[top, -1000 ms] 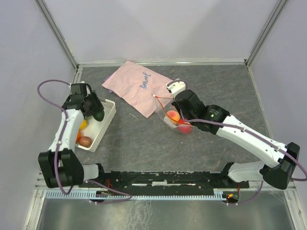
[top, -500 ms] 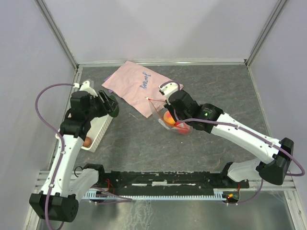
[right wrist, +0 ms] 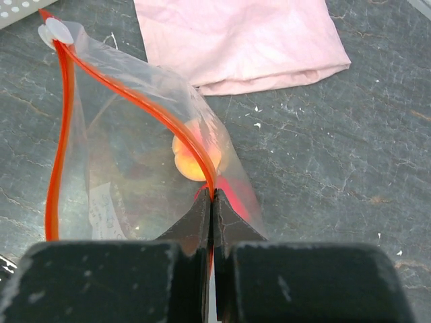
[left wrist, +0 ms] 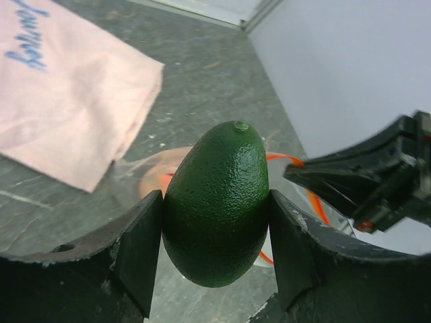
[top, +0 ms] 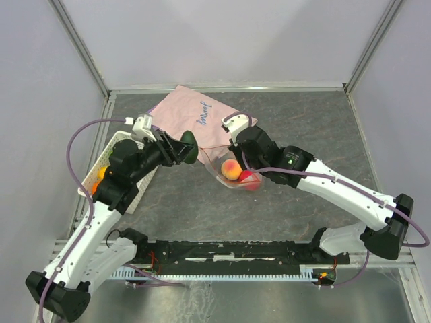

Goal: Place the food in the zip-top bag and seal the zipper
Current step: Place the fake fruit in the zipper food storage bag.

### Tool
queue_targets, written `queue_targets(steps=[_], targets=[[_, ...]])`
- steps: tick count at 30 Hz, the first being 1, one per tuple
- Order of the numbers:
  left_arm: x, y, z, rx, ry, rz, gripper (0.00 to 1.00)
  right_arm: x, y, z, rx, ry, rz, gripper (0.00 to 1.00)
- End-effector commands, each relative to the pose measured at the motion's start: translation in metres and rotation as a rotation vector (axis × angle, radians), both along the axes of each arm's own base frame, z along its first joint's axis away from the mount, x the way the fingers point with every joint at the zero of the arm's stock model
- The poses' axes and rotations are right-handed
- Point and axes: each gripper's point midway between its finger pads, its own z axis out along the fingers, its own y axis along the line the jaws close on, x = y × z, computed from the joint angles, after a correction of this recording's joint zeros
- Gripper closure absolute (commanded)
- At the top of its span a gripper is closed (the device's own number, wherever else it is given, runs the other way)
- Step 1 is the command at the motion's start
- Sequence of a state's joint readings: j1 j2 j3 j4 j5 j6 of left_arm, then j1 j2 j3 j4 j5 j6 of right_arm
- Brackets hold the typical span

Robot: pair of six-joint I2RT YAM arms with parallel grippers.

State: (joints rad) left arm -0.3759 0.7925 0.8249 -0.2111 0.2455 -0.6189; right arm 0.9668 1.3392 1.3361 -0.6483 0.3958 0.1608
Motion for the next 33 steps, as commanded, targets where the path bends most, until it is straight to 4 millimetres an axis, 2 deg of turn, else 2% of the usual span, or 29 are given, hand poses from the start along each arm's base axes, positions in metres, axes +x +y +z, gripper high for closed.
queue_targets(steps=[1,11,14,20,26,33], targets=[[-0.013,-0.032,0.042,-0.103,-0.192,-0.118,0.54,0.002,0.009,0.029,0.119,-0.059,-0.002,0.98],[-0.036,-0.083,0.065,-0.087,-0.499,-0.289,0.57,-0.002,0.013,0.028,0.140,-0.046,0.018,0.98],[-0.043,-0.092,0.071,-0.057,-0.603,-0.312,0.57,-0.003,0.011,0.026,0.139,-0.043,0.017,0.98],[-0.035,-0.105,0.040,0.101,-0.658,-0.348,0.54,-0.006,0.010,0.027,0.147,-0.038,0.026,0.98],[-0.030,-0.103,0.017,0.251,-0.765,-0.363,0.55,-0.010,0.009,0.029,0.159,-0.034,0.038,0.98],[-0.024,-0.103,-0.009,0.434,-0.796,-0.428,0.54,-0.013,0.003,0.033,0.168,-0.044,0.031,0.98]])
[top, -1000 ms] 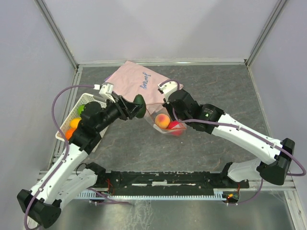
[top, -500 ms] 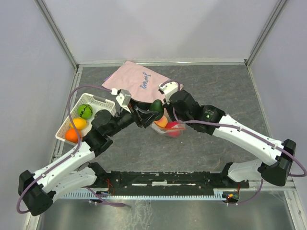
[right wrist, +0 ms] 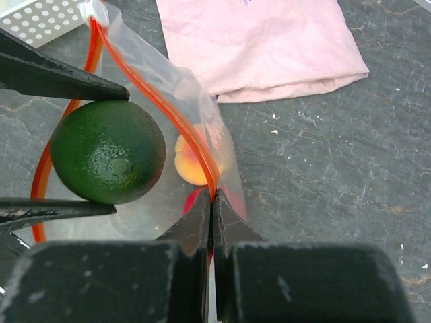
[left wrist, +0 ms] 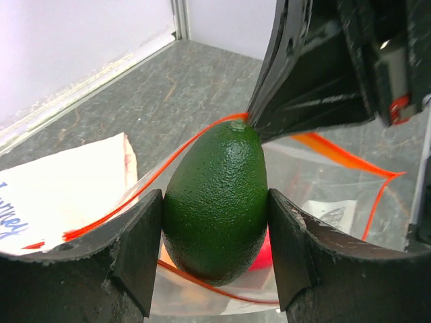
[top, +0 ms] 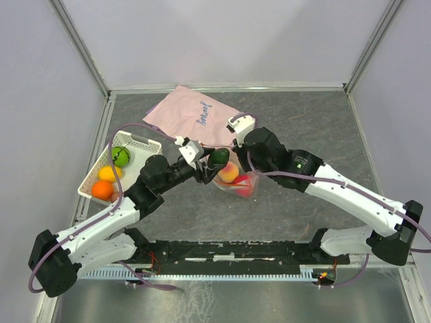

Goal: Place the food in the zip-top bag and seal the zipper
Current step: Place the fake fruit in the zipper food storage bag.

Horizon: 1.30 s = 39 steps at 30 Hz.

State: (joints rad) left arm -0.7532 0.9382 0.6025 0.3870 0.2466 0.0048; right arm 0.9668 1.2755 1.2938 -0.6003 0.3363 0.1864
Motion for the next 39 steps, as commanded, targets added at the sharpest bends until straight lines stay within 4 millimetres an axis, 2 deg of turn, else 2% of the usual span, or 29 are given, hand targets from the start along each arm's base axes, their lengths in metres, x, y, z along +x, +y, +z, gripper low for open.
queue_targets(steps=[1,6,15,24,31,35,39], targets=[[0.001,0.001,0.009,0.121,-0.189,-0.029,0.53,-0.003,-0.002,0.023,0.074,-0.043,-0.006,0.98],[0.007,0.003,0.006,0.201,-0.243,-0.020,0.48,-0.006,-0.003,0.025,0.072,-0.037,0.002,0.98],[0.034,0.005,-0.005,0.213,-0.153,0.100,0.38,-0.009,0.000,0.023,0.092,-0.021,0.019,0.98],[0.038,0.006,0.003,0.150,-0.184,0.136,0.25,-0.011,0.007,0.021,0.107,-0.004,0.039,0.98],[0.046,0.006,-0.004,0.141,-0.127,0.176,0.18,-0.013,0.009,0.019,0.113,0.005,0.049,0.98],[0.044,0.008,0.004,0.090,-0.082,0.191,0.17,-0.012,0.009,0.020,0.113,0.001,0.043,0.98],[0.031,0.005,0.020,-0.001,0.004,0.152,0.18,-0.009,0.009,0.020,0.111,-0.005,0.033,0.98]])
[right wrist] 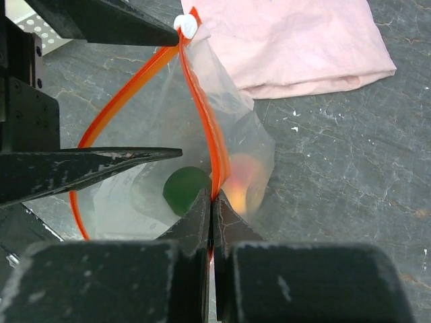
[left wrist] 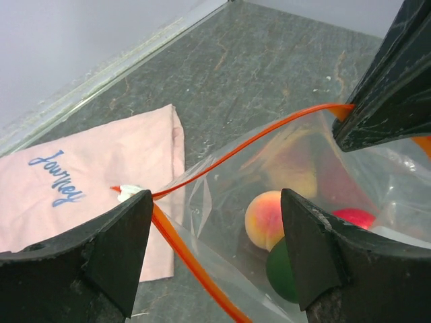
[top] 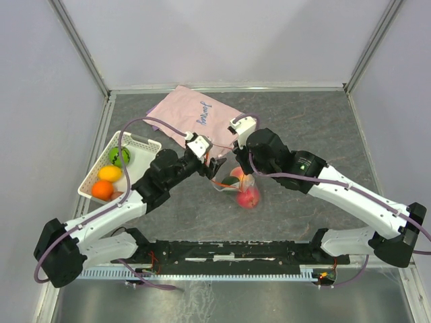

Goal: Place the food in the zip-top bag and seal the zipper
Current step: Place the fake fruit in the zipper food storage bag, then pick up the fake fruit from the bin.

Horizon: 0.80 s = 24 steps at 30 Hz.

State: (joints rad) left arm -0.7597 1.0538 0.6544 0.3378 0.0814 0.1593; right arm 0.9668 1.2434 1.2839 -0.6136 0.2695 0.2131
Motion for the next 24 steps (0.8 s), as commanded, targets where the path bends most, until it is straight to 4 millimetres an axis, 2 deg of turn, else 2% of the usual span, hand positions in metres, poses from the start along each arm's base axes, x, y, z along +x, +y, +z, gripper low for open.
queue_targets(steps=[1,5,10,17,24], targets=[[-0.013,-0.003,0.050,-0.195,0.055,-0.014,0.18,0.004,0.006,0.017,0.063,-0.042,-0.014,0.98],[-0.028,0.002,0.065,-0.273,0.144,-0.025,0.18,0.007,0.006,0.013,0.053,-0.042,-0.023,0.98],[-0.036,0.026,0.081,-0.320,0.212,0.069,0.18,0.012,0.003,0.011,0.035,-0.053,-0.049,0.98],[-0.039,0.059,0.071,-0.298,0.348,0.246,0.18,0.021,-0.013,0.017,0.004,-0.111,-0.124,0.98],[-0.033,0.100,0.057,-0.300,0.392,0.476,0.18,0.030,-0.031,0.019,-0.038,-0.166,-0.205,0.99]])
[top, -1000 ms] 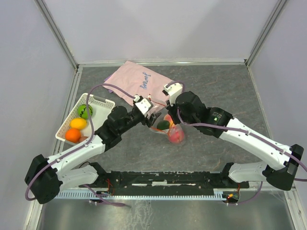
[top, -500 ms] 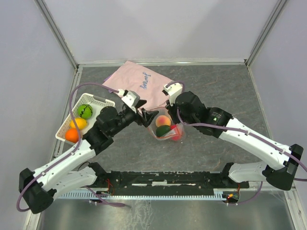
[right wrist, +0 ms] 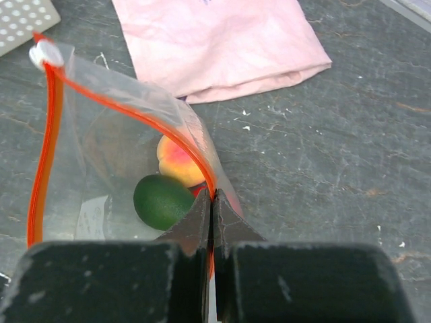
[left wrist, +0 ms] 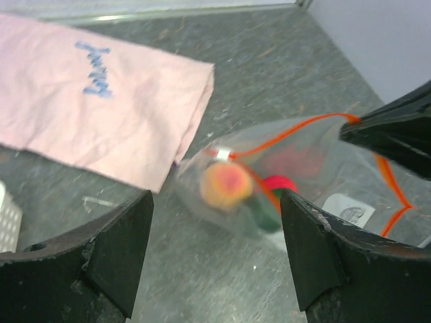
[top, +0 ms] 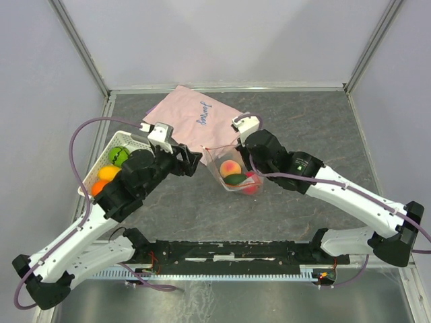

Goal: Place the food in the zip-top bag and seal the zipper
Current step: Pick up the fake fruit from the bin.

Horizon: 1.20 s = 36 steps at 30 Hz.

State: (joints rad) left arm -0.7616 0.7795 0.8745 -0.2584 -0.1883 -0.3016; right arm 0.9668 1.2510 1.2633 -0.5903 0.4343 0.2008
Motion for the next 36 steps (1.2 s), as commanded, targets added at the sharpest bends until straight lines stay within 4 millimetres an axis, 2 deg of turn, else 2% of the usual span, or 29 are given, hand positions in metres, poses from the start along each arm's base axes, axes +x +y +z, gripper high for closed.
queue_targets(steps=[1,5,11,16,21,25,29,36], targets=[[0.004,0.032,0.000,-0.015,0.067,0.190,0.18,0.010,-0.014,0.022,0.017,-0.100,-0.078,0.98],[0.010,0.048,-0.012,0.021,0.105,0.291,0.16,0.014,-0.022,0.021,-0.001,-0.128,-0.112,0.98],[0.019,0.057,-0.021,0.060,0.144,0.371,0.14,0.015,-0.027,0.021,-0.005,-0.158,-0.121,0.98],[0.035,0.081,-0.037,0.090,0.208,0.485,0.12,0.015,-0.031,0.022,-0.011,-0.183,-0.113,0.98],[0.054,0.124,-0.062,0.074,0.302,0.607,0.07,0.012,-0.031,0.022,0.000,-0.202,-0.089,0.98],[0.058,0.163,-0.080,0.070,0.356,0.724,0.02,0.011,-0.031,0.020,0.003,-0.210,-0.073,0.99],[0.063,0.195,-0.085,0.107,0.359,0.830,0.01,0.011,-0.033,0.018,-0.011,-0.217,-0.075,0.98],[0.084,0.243,-0.091,0.274,0.416,0.951,0.01,0.008,-0.036,0.016,0.003,-0.220,-0.070,0.98]])
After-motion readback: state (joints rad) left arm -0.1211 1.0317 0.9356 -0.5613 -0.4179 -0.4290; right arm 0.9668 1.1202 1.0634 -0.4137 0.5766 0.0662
